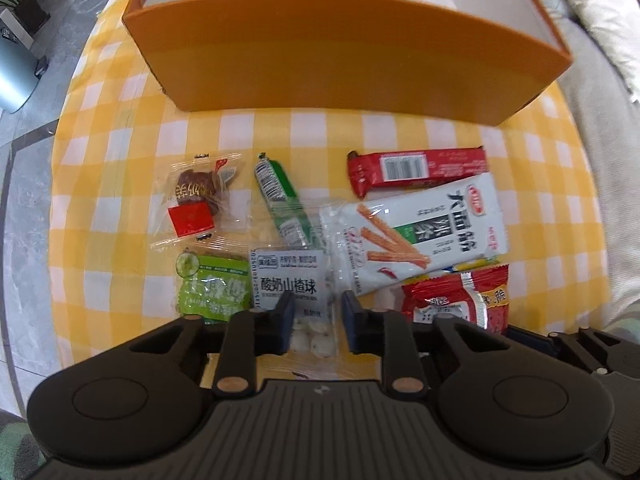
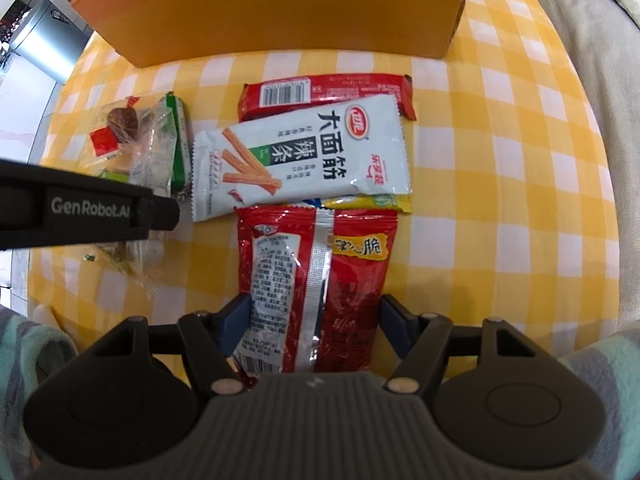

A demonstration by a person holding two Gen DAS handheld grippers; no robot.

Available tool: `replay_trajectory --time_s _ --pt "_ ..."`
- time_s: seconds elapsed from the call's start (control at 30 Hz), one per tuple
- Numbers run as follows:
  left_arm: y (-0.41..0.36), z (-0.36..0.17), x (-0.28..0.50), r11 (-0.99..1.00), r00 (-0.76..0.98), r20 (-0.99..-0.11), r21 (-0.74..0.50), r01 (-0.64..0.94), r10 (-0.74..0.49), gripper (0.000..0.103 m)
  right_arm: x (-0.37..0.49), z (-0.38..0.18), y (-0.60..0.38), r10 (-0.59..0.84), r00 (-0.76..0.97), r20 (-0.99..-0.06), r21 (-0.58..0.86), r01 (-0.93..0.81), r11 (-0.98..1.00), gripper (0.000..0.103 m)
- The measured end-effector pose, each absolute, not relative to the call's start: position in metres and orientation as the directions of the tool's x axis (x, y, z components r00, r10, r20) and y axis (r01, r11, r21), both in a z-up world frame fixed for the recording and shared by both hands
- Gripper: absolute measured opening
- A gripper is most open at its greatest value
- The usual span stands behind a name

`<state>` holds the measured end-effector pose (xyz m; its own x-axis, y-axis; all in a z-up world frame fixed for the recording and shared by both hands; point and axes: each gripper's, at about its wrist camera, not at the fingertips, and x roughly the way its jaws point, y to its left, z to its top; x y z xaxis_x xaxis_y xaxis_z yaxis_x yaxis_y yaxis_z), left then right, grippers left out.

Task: Organize snacks
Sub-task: 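Grasp the red spicy snack bag with right tool while left tool grasps the yogurt hawthorn pack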

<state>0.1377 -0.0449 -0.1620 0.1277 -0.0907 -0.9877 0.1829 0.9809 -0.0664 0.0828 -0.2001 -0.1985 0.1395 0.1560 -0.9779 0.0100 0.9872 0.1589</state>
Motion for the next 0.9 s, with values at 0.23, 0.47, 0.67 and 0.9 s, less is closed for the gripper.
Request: replay_trajectory --time_s 0.23,0.47,0.67,0.9 --pt "-0.048 -0.148 0.133 0.975 0.147 -0.981 -0.095 0.203 -0.126 0.012 0.076 -0.178 -0.212 0.176 0.186 -0.967 0.185 0.036 0.982 0.067" --pt "-0.05 -0.153 0.132 0.975 0.158 -0.983 -0.059 0.214 -0.094 0.049 0.076 -0.176 -0.227 0.221 0.198 -0.955 0.24 0.077 0.968 0.067" --pt "-0.059 -0.165 0.128 0.975 0.193 -0.976 -0.054 0.216 -0.097 0.079 0.078 -0.177 -0.228 0.226 0.189 -0.955 0.245 0.078 0.967 0.067" --pt "-0.06 -0.179 0.128 0.98 0.229 -0.973 0.008 0.198 -0.038 0.078 0.082 -0.181 -0.225 0.224 0.183 -0.957 0.241 0.077 0.967 0.067"
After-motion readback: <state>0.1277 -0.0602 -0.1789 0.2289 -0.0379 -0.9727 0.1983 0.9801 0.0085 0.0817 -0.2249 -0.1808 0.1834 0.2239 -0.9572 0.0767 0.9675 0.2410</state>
